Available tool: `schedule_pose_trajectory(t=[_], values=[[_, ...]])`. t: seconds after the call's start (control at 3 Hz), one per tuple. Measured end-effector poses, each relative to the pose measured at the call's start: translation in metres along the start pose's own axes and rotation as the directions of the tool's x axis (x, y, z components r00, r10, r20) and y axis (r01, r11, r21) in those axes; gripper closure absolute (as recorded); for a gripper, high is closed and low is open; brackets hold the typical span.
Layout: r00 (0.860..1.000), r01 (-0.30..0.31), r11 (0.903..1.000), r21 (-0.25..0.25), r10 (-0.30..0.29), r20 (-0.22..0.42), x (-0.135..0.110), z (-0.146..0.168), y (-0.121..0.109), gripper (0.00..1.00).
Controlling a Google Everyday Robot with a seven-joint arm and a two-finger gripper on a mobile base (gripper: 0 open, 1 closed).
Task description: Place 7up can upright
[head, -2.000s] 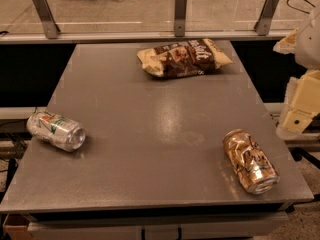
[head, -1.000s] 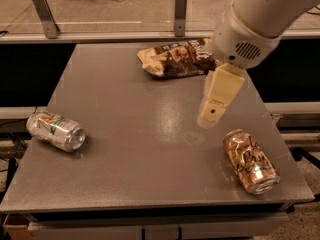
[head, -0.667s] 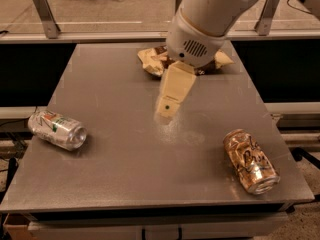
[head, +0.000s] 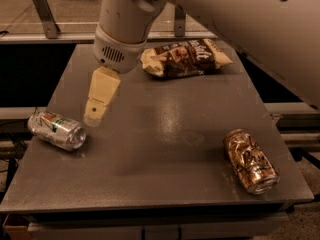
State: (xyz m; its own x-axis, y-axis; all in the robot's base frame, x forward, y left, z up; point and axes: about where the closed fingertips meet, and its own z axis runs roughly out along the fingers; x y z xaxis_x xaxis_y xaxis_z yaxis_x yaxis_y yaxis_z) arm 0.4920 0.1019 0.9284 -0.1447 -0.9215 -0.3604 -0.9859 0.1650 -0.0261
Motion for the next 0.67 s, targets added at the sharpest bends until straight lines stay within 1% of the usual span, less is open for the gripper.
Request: schedule_pose_trajectory(t=[0.33, 0.67], values=[[0.998, -0.050, 0.9987, -0.010, 0.049, -0.026, -0.034, 0.030, 0.010, 0.00], [0.993, -0.099, 0.9950, 0.004, 0.099, -0.060, -0.054, 0.053, 0.017, 0.00]])
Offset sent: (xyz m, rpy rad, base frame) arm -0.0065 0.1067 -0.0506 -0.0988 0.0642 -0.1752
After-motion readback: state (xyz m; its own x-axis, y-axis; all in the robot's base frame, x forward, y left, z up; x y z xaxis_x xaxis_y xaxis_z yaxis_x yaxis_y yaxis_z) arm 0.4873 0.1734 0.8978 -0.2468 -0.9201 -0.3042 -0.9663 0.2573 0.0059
